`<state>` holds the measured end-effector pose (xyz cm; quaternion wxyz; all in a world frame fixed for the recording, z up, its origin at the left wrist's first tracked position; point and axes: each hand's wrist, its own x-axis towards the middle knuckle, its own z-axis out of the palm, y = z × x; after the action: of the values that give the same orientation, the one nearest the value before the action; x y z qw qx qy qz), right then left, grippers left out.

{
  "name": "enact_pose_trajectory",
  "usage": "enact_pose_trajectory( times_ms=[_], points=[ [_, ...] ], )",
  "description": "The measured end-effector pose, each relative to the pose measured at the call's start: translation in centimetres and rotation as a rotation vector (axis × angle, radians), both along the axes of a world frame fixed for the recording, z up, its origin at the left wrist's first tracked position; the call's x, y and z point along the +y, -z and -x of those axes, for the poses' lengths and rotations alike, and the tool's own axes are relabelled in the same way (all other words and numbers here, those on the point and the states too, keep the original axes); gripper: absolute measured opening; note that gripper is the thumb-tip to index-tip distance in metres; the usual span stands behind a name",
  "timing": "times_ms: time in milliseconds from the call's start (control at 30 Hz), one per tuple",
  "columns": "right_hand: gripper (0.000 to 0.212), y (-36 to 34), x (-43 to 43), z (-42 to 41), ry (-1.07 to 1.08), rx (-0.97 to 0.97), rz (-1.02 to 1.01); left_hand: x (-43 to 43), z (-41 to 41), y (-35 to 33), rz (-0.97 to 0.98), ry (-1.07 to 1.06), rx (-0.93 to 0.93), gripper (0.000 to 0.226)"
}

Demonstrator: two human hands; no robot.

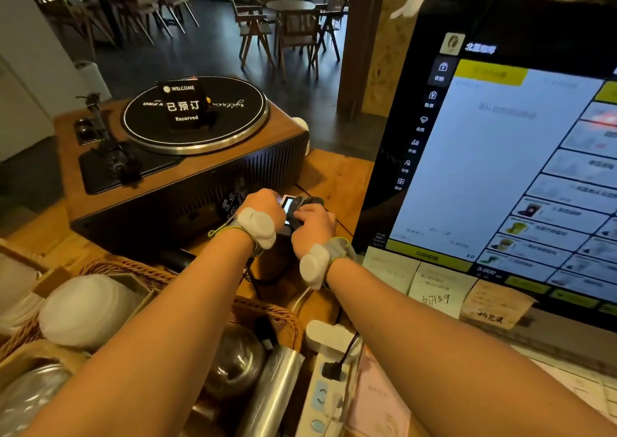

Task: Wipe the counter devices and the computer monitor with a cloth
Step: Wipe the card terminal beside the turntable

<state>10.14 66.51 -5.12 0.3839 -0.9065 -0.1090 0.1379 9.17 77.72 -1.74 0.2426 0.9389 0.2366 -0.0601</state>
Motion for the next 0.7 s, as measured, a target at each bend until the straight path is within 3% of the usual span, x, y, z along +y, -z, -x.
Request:
enact_pose_trajectory(
  times_ms=[167, 300, 500, 600, 700],
  points=[
    [0.055, 0.4, 0.7, -2.4, -0.162, 0.033, 0.124, 0.6, -0.1, 0.8, 0.059, 0.073, 0.036, 0.009],
    [0.059, 0.7, 1.8, -3.7, -0.153, 0.059, 0.253, 1.5, -0.5, 1.3, 0.061, 0.071, 0.008, 0.032],
    [0.043, 0.3, 3.4, -4.9, -0.129, 0.032, 0.280, 2.5, -1.6, 2.5, 0.128, 0.024, -0.030, 0.027],
    [0.040, 0.2, 5.2, -6.6, -0.077, 0.097, 0.236, 3.0, -1.9, 2.4, 0.109, 0.040, 0.056, 0.019],
    [0.025, -0.5, 5.0, -7.6, -0.062, 0.166, 0.193, 3.0, -2.0, 2.3, 0.085, 0.050, 0.118, 0.026]
  ],
)
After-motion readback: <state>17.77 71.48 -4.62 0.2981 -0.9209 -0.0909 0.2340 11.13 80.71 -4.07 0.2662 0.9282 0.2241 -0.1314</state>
